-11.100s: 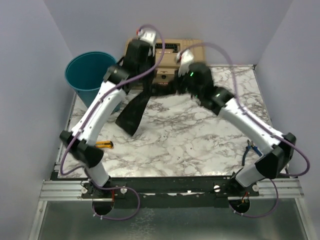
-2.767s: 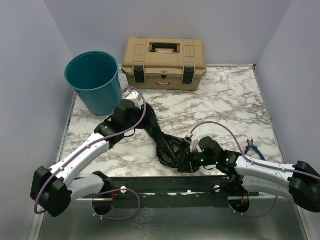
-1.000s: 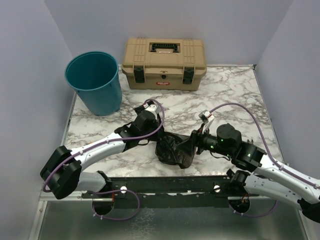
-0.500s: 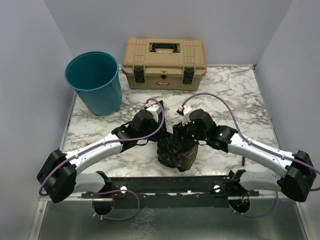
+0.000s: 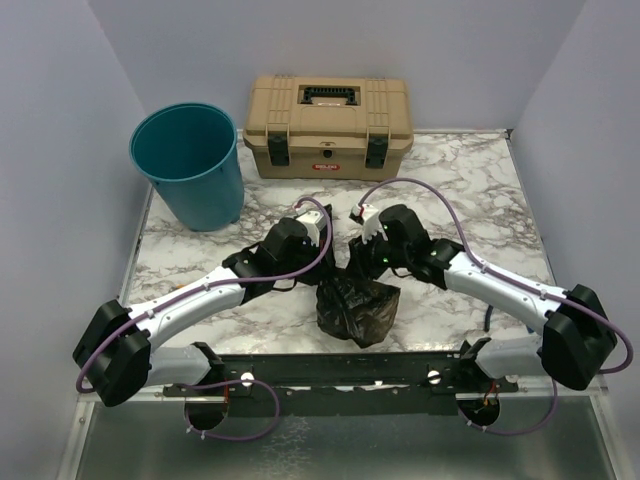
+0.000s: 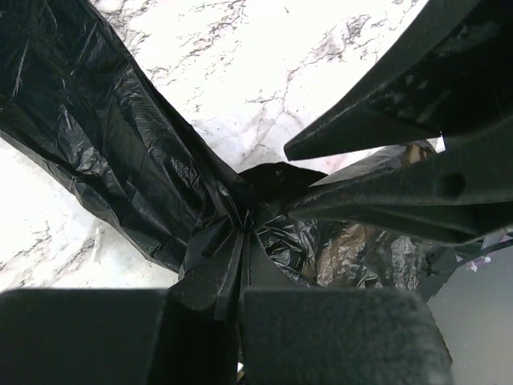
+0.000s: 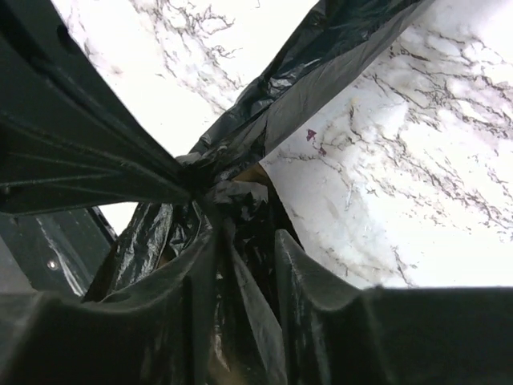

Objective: Put the trash bags into the trash bin

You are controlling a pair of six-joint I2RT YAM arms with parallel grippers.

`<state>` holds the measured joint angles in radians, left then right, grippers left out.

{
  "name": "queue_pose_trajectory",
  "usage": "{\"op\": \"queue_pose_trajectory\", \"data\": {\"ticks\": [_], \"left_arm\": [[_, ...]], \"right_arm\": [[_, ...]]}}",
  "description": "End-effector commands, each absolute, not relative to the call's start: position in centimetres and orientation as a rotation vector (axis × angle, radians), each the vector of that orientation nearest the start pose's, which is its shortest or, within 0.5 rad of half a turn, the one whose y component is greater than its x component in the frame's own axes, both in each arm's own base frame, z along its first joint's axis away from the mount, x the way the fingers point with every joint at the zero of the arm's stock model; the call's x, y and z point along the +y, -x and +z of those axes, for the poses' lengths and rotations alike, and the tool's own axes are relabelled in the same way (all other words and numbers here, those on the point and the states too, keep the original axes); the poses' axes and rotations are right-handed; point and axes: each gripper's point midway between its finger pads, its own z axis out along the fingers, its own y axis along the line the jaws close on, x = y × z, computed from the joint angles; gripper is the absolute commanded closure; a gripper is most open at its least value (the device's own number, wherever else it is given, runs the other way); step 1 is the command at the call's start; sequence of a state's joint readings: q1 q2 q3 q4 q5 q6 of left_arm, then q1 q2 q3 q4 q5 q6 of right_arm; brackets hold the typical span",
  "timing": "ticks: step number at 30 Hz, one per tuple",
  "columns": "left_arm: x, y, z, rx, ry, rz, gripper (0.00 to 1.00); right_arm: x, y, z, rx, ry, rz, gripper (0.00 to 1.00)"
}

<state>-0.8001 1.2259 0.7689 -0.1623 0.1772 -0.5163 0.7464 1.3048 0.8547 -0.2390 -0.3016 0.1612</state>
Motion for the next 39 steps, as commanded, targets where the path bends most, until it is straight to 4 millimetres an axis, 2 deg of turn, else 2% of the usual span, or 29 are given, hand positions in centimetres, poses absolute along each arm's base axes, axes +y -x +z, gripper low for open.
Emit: {"op": "queue_pose_trajectory", "data": {"ticks": [1, 3, 4, 8, 10, 13, 16, 20, 21, 24, 26, 29, 34, 36, 39], "left_arm": [[-29.4, -20.7, 15.3, 2.260, -0.477, -0.934, 1.00], [-29.4, -20.8, 15.2, 2.262, -0.475, -0.928, 1.00], [-29.3, -20.9, 15.0, 2.267, -0.470, -0.917, 1.00], [-28.2, -21.3, 14.3, 2.290, -0.440, -0.839, 1.00], [-27.6, -21.2, 13.9, 2.304, -0.445, -0.803, 1.00], [-27.4, -21.3, 13.8, 2.308, -0.437, -0.790, 1.00], [-27.4, -21.4, 13.9, 2.308, -0.429, -0.789, 0.98], [-27.8, -21.2, 14.1, 2.306, -0.454, -0.810, 0.98], [-27.8, -21.2, 14.1, 2.305, -0.463, -0.812, 0.98], [-28.3, -21.0, 14.3, 2.299, -0.500, -0.842, 0.98], [-28.6, -20.9, 14.5, 2.294, -0.519, -0.855, 0.98], [-28.9, -20.6, 14.8, 2.284, -0.552, -0.881, 0.98], [-29.0, -20.3, 15.0, 2.279, -0.576, -0.900, 0.99], [-29.0, -20.2, 15.0, 2.278, -0.581, -0.906, 0.99], [-29.0, -20.0, 15.3, 2.274, -0.576, -0.913, 0.99]], "right_arm": [[29.9, -22.4, 14.8, 2.117, 0.892, 0.917, 0.73], [30.1, -21.9, 14.4, 2.121, 0.888, 0.950, 0.93], [30.0, -21.9, 14.1, 2.135, 0.869, 0.948, 0.99], [27.5, -23.3, 12.0, 2.243, 0.649, 0.784, 0.99], [26.7, -23.1, 11.7, 2.249, 0.587, 0.768, 1.00], [26.8, -22.3, 12.7, 2.200, 0.546, 0.837, 1.00], [26.0, -22.6, 13.5, 2.174, 0.486, 0.810, 1.00], [27.5, -20.9, 14.4, 2.140, 0.609, 0.945, 0.99], [28.1, -20.4, 14.6, 2.135, 0.645, 0.994, 0.95], [29.6, -19.7, 14.8, 2.131, 0.746, 1.089, 0.63], [30.3, -19.6, 14.7, 2.125, 0.807, 1.116, 0.49], [30.9, -20.0, 14.2, 2.127, 0.860, 1.114, 0.43], [31.7, -20.1, 13.9, 2.099, 0.971, 1.129, 0.41], [31.0, -20.6, 13.8, 2.149, 0.979, 1.047, 0.41], [29.8, -20.9, 14.6, 2.119, 0.985, 0.961, 0.35]]}}
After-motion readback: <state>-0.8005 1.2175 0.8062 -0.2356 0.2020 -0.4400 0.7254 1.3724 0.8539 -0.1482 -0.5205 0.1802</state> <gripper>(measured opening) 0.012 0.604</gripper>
